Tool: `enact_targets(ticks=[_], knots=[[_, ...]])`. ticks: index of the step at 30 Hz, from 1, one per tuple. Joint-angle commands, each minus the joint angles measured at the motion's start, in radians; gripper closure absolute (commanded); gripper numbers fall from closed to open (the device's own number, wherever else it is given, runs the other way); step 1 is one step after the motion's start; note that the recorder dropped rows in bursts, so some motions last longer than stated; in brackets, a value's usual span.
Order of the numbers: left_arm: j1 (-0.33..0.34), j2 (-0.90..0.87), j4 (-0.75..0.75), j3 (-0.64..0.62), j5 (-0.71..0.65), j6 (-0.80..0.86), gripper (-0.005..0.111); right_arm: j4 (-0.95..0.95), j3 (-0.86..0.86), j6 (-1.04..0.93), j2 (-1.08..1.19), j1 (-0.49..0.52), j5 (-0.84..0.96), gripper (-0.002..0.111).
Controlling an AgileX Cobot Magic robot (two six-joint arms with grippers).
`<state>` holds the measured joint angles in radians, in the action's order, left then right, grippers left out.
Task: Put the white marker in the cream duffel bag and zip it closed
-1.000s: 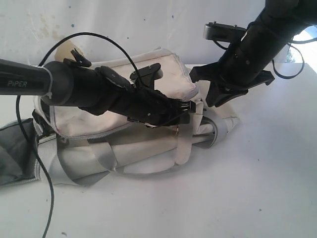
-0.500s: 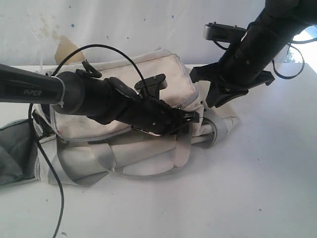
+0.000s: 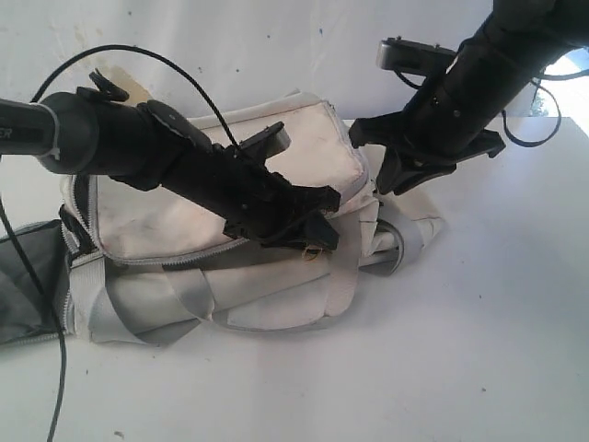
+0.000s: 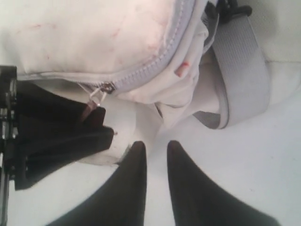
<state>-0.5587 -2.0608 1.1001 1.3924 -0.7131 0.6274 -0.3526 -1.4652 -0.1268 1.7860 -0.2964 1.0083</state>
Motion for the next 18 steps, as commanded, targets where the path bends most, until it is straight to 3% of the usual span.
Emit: enact_targets(ticks=[1, 7, 18], knots=[[0.018, 0.028, -0.009, 0.006, -0.101, -0.004, 0.107, -0.100, 0.000, 0.002, 0.006, 0.008, -0.084, 0.081], [0.018, 0.028, -0.017, 0.006, -0.155, 0.000, 0.107, -0.186, 0.000, 0.002, 0.057, 0.008, -0.161, 0.063], [0.018, 0.028, -0.070, 0.006, -0.221, 0.000, 0.107, -0.128, 0.000, 0.111, 0.127, 0.008, -0.152, 0.063]])
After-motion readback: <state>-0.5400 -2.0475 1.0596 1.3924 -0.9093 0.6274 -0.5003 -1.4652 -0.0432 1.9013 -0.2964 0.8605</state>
